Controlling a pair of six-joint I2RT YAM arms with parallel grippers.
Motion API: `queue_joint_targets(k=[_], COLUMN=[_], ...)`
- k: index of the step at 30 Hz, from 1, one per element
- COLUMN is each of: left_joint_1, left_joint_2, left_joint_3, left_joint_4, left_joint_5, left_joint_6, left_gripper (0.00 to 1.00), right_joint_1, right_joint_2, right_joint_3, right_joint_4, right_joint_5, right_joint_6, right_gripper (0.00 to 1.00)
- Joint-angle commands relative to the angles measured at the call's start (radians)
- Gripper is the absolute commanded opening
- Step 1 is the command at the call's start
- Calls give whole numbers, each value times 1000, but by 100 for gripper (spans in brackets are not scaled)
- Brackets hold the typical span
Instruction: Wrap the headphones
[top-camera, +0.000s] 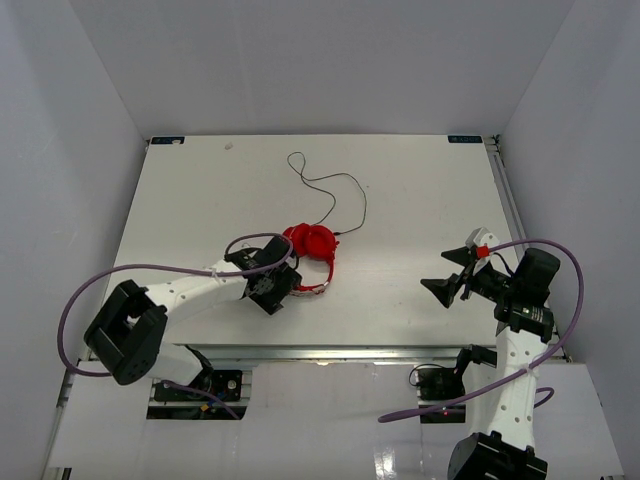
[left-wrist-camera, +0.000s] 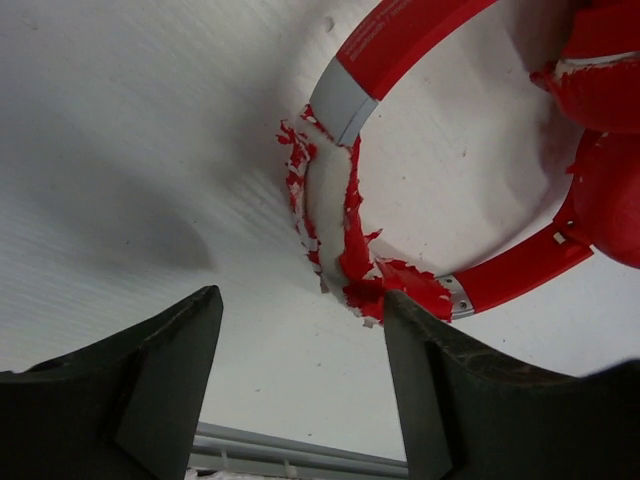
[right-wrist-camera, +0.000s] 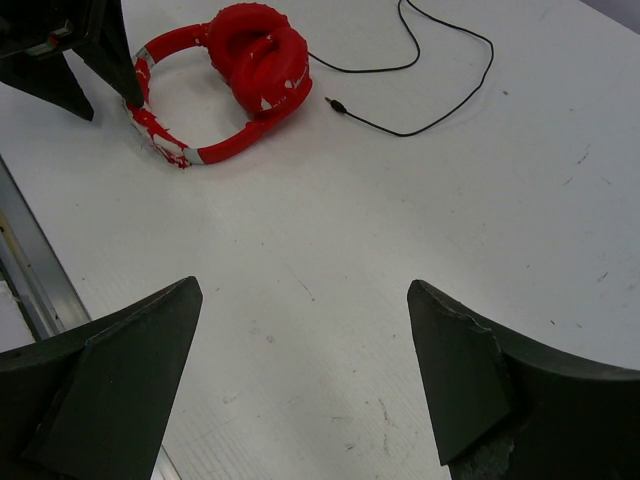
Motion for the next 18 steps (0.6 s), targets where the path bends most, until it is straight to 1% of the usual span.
queue_joint_targets(k=[1, 6, 10, 11, 13, 15, 18], left_joint_1=[4, 12, 13, 13, 13, 13, 13], left_joint_2=[105, 214, 290, 291, 278, 260, 219], left_joint_3=[79, 163, 216, 214, 194, 184, 198], left_joint_4=[6, 0, -50, -55, -53, -51, -28], left_joint_5=[-12, 11, 29, 30, 24, 0, -51], left_joint_6=[-105, -81, -33, -23, -5, 56, 254], left_gripper=[67, 56, 39, 32, 24, 19, 12], right_joint_1=[-4, -4, -6, -6, -7, -7, -7], right_joint_2=[-6, -12, -15, -15, -15, -17, -19], right_joint_3=[0, -2, -2, -2, -2, -2, 0], right_joint_4=[31, 32, 29, 28, 29, 28, 22], right_joint_5=[-13, -9, -5, -5, -4, -5, -8], right_joint_6=[-1, -2, -4, -4, -5, -7, -14], right_gripper=[90, 90, 90, 90, 90, 90, 90])
